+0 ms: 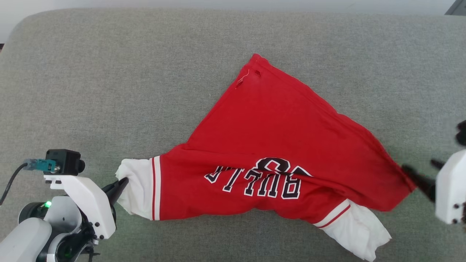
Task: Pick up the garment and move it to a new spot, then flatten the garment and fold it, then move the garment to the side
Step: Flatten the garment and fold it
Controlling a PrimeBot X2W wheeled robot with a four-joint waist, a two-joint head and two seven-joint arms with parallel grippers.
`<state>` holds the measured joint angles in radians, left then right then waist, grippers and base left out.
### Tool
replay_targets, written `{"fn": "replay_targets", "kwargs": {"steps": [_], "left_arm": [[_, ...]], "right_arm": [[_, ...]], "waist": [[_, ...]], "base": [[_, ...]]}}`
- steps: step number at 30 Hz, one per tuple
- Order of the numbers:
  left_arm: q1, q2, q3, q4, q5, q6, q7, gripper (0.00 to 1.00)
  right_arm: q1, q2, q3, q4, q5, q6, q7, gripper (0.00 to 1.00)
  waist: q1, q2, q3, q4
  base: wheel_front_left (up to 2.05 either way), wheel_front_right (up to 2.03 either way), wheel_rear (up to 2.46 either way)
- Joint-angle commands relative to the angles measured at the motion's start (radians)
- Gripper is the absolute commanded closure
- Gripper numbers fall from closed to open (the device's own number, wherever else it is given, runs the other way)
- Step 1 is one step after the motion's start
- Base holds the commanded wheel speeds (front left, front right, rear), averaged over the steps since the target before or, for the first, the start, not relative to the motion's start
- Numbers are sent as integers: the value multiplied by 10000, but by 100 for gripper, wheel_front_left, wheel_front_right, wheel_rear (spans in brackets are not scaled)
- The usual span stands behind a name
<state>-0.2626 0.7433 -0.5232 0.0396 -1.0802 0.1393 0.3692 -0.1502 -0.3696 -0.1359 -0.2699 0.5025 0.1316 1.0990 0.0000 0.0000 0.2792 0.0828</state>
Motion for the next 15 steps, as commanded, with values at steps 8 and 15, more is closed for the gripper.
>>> {"fn": "replay_targets", "kwargs": {"steps": [8,15], "left_arm": [[-272,-248,-208,-121,12,-174,69,100],[-902,-657,-609,-5,283,-474,258,100]], "right_arm": [[-1167,181,568,-1116,-156,-13,-663,0],[-3240,-76,2196,922,-292,-13,-2246,0]], "waist": [[0,0,95,480],[0,0,276,1348]], "base": [[0,0,0],[0,0,0]]}}
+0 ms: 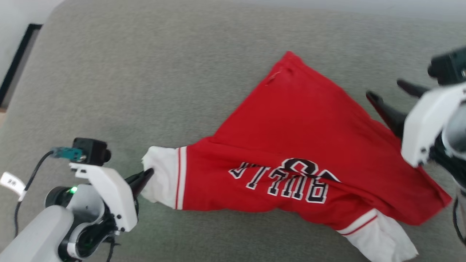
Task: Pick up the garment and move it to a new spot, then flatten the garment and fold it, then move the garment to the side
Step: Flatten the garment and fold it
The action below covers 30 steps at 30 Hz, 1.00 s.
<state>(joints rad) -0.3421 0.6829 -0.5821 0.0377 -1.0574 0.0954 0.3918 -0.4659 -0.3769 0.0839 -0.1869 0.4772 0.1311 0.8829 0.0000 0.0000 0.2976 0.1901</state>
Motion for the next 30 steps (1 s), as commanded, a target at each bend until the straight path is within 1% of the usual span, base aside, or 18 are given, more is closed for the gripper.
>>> {"fn": "replay_targets", "kwargs": {"steps": [1,2,6,11,13,20,22,25,28,30], "left_arm": [[-240,-146,-106,37,104,-106,58,100],[-240,-146,-106,37,104,-106,58,100],[-744,-574,-402,279,292,-372,116,100],[-1219,-1151,-738,618,453,-731,79,100],[-1390,-1373,-869,716,494,-873,66,100],[-1797,-1898,-1116,1082,520,-1218,-42,100],[-1902,-2026,-1193,1212,528,-1315,-35,100],[-2004,-2170,-1224,1411,477,-1415,-71,100],[-2076,-2266,-1245,1583,416,-1498,-122,100],[-2100,-2277,-1253,1721,390,-1544,-136,100]], "right_arm": [[-426,-25,224,498,24,-6,-346,0],[-426,-25,224,498,24,-6,-346,0],[-1669,-395,1080,2297,108,-6,-1215,0],[-3016,-855,2026,4454,128,-7,-1862,0],[-3433,-1005,2382,5210,181,-6,-1970,0],[-4765,-1471,3727,7691,298,-7,-2050,0],[-4964,-1598,4265,8309,270,-7,-1958,0],[-4894,-1600,5115,9199,686,-6,-1570,0],[-4520,-1545,6069,9944,1215,19,-712,0],[-4337,-1569,6571,10204,1645,43,-16,0]], "waist": [[0,0,129,439],[0,0,129,439],[0,0,294,1154],[0,0,570,1999],[0,0,705,2345],[0,0,1145,3185],[0,0,1242,3375],[0,0,1330,3525],[0,0,1361,3579],[0,0,1338,3568]], "base": [[0,0,0],[0,0,0],[0,0,0],[0,0,0],[0,0,0],[0,0,0],[0,0,0],[0,0,0],[0,0,0],[0,0,0]]}}
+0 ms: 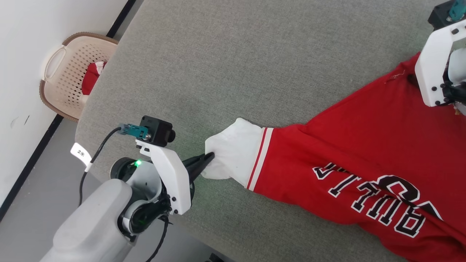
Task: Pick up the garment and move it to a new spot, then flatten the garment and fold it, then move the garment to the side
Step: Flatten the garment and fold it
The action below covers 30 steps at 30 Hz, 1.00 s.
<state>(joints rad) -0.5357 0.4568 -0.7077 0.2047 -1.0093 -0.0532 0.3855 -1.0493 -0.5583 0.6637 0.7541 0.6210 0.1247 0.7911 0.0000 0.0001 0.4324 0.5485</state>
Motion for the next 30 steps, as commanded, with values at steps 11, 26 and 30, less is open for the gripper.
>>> {"fn": "replay_targets", "kwargs": {"steps": [11,26,30], "left_arm": [[-870,719,403,544,-169,-142,460,100],[-3531,2637,1052,476,424,234,2201,100],[-4380,2858,1161,697,664,125,2416,100]], "right_arm": [[-225,-202,908,88,1363,55,139,100],[-826,-1087,463,-2319,1943,55,-1441,100],[-711,-1279,-1,-2855,1913,53,-1625,100]], "waist": [[0,-1,-581,-1011],[0,-1,-1704,-3082],[0,-1,-1991,-3480]], "base": [[0,0,0],[0,0,0],[0,0,0]]}}
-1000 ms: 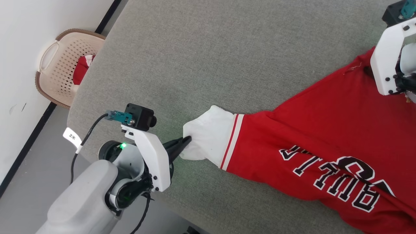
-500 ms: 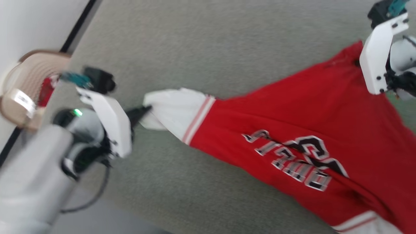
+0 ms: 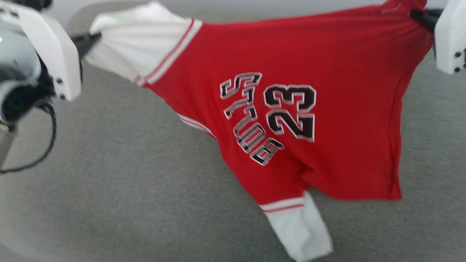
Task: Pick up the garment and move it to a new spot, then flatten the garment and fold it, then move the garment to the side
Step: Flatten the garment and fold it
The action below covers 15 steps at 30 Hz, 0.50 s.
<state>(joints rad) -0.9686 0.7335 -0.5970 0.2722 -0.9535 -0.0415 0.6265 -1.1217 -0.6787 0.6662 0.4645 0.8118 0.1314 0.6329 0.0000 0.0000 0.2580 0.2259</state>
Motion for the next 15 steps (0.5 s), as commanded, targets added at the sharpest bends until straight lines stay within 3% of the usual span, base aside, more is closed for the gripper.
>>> {"fn": "replay_targets", "kwargs": {"steps": [1,9,13,15], "left_arm": [[-253,126,87,56,100,11,77,100],[-1501,109,21,481,453,-213,369,100],[-2247,-228,-136,1060,1060,-340,-278,100],[-2987,-647,-179,1746,1612,-414,-1212,100]], "right_arm": [[58,-100,-154,-109,-12,-16,-60,100],[386,-94,-1185,-1198,-333,-20,131,100],[256,209,-1762,-1173,-780,-20,-114,100],[-144,605,-2202,-756,-1391,-20,-660,100]], "waist": [[0,0,-315,-335],[0,0,-648,-872],[0,0,-490,-1042],[0,0,-200,-1187]], "base": [[0,0,0],[0,0,0],[0,0,0],[0,0,0]]}}
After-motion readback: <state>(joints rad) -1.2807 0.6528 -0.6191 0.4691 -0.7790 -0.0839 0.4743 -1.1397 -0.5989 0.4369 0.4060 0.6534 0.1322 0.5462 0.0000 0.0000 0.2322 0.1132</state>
